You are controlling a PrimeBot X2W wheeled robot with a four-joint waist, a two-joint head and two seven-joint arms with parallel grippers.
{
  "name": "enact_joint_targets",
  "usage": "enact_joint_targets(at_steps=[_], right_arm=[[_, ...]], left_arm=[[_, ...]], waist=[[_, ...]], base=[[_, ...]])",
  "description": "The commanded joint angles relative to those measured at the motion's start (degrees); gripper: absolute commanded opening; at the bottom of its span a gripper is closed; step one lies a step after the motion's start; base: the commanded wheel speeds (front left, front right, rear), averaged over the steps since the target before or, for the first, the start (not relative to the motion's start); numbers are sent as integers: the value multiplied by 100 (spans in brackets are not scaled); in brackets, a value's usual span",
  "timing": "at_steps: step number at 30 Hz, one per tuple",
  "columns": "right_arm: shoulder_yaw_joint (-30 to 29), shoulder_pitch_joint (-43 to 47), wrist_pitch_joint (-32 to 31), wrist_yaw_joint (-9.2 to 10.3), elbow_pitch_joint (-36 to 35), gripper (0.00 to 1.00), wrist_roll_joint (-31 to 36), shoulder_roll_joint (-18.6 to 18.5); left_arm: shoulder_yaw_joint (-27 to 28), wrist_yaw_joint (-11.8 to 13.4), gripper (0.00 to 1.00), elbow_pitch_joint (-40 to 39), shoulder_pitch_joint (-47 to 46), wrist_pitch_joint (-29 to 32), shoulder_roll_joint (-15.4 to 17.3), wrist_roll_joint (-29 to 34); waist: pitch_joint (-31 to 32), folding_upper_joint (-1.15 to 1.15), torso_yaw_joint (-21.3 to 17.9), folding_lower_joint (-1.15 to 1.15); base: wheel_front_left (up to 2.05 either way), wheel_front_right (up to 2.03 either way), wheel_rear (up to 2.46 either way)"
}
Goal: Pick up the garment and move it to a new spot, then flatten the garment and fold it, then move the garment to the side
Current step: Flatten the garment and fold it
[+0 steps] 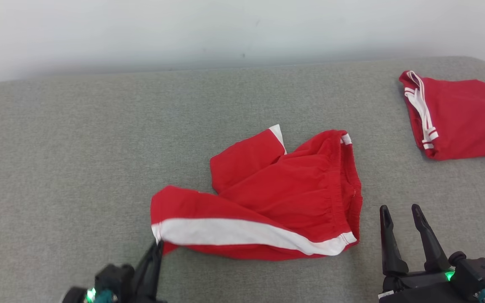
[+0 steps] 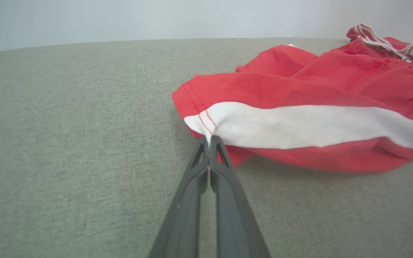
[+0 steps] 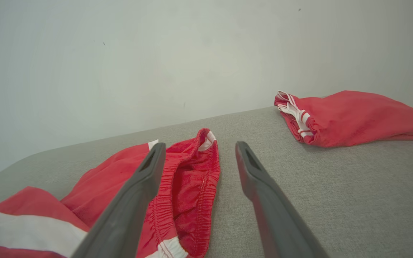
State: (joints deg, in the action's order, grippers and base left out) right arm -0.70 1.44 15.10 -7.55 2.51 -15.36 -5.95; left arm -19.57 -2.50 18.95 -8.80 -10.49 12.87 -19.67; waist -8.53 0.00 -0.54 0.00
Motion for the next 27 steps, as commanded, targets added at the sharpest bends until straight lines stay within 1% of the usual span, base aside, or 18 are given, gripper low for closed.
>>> enact_joint_targets(at_steps=[1, 7, 9, 10, 11, 12, 13, 19, 22, 27], right_arm=[[11, 39, 4, 11, 9, 100, -38, -4], [51, 64, 4, 11, 88, 100, -59, -57], [47, 105, 4, 11, 119, 100, -79, -81], [41, 123, 4, 11, 134, 100, -85, -93], [31, 134, 4, 11, 149, 100, -89, -106], [28, 157, 4, 11, 167, 100, -80, -123], [33, 189, 4, 11, 189, 100, -82, -137], [89, 316, -54, 11, 322, 100, -86, -272], [138, 323, -154, 11, 378, 100, -106, -355], [470, 183, -454, 12, 556, 100, -60, -657]], left_arm=[[-20, 19, 0, -61, 173, 23, 12, 7], [-46, 38, 0, 73, 612, -42, -82, -187], [-32, 15, 0, 117, 691, -97, -171, -306], [-42, 13, 12, 134, 729, -123, -175, -296], [-32, 36, 35, 147, 760, -155, -179, -297], [-25, 50, 92, 158, 790, -173, -193, -308], [-14, 77, 100, 153, 818, -209, -202, -302], [196, 239, 100, -216, 972, -371, -182, -328], [216, 230, 100, -234, 995, -360, -155, -374], [138, 151, 100, -20, 847, -87, -110, -436]], waist=[[18, 0, 64, 0], [91, 0, 118, 0], [144, 0, 133, 0], [168, 0, 140, 0], [200, 0, 153, 0], [230, 0, 162, 0], [264, 0, 173, 0], [388, 0, 229, 0], [400, 0, 235, 0], [403, 0, 204, 0]], base=[[0, 0, 0], [0, 0, 0], [0, 0, 0], [0, 0, 0], [0, 0, 0], [0, 0, 0], [0, 0, 0], [0, 0, 0], [0, 0, 0], [0, 0, 0]])
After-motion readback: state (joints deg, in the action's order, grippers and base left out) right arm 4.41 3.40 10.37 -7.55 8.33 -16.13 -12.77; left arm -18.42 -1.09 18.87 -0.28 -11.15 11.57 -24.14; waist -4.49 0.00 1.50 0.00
